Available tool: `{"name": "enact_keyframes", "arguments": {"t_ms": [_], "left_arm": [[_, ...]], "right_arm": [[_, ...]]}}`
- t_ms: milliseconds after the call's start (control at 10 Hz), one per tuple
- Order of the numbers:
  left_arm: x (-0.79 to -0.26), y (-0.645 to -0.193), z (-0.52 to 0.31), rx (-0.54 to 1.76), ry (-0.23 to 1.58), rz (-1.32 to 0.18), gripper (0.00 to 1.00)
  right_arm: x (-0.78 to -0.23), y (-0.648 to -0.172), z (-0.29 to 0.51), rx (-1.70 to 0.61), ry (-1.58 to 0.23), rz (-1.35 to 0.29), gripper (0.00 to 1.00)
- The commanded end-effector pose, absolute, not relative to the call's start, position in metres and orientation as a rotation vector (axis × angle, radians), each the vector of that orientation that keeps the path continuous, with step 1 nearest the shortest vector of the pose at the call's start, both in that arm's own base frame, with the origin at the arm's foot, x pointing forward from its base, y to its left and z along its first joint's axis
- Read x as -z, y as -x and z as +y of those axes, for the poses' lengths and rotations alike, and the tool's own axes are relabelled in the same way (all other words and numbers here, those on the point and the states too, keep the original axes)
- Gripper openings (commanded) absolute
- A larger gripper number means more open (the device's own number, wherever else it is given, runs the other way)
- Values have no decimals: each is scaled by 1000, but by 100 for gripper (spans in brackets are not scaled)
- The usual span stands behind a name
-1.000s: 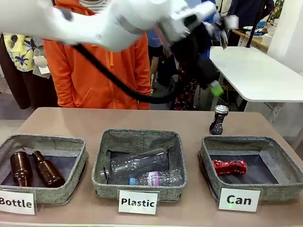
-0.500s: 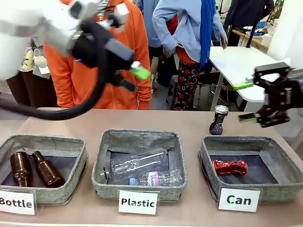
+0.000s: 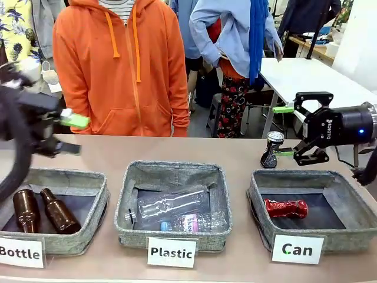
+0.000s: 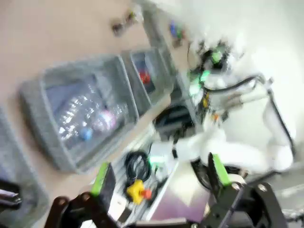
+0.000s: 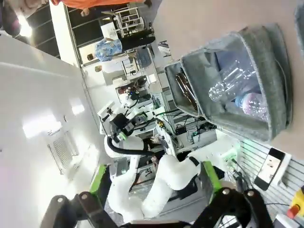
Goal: Sort the can waste into the basket.
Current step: Pick up the can waste from the table and place it in the right Fabric basket.
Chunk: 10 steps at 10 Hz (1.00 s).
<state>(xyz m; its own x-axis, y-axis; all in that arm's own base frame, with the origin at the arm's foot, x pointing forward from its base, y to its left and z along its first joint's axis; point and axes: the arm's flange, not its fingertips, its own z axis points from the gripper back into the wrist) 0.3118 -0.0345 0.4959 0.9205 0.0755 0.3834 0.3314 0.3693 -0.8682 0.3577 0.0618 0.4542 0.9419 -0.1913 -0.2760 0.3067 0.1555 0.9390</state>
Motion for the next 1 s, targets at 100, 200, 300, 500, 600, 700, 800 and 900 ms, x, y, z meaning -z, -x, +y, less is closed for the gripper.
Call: {"name": "enact_keyframes", "arguments": {"t_ms": [100,200,300,500,600,700,800,900], "left_arm": [[-496,-312,-35,170,1189,-391,100],[-496,-312,-35,170,1189,-391,100],[-496,-312,-35,170,1189,-391,100],[-496,-312,-35,170,1189,-391,100],[-496,-312,-35,170,1189,-391,100],[-496,-312,-35,170,1189,-391,100],[-496,-312,-35,170,1189,-391,100],[-496,-312,-35,170,1189,-391,100]], "right_arm": [[-454,-358,62,357,-1370,100,100],[-454,-358,62,357,-1370,100,100],[-454,-358,62,357,-1370,100,100],[-454,-358,62,357,-1370,100,100],[-454,-358,62,357,-1370,100,100],[-454,-358,62,357,-1370,100,100],[-454,-358,62,357,-1370,100,100],[-454,-358,62,357,-1370,100,100]]}}
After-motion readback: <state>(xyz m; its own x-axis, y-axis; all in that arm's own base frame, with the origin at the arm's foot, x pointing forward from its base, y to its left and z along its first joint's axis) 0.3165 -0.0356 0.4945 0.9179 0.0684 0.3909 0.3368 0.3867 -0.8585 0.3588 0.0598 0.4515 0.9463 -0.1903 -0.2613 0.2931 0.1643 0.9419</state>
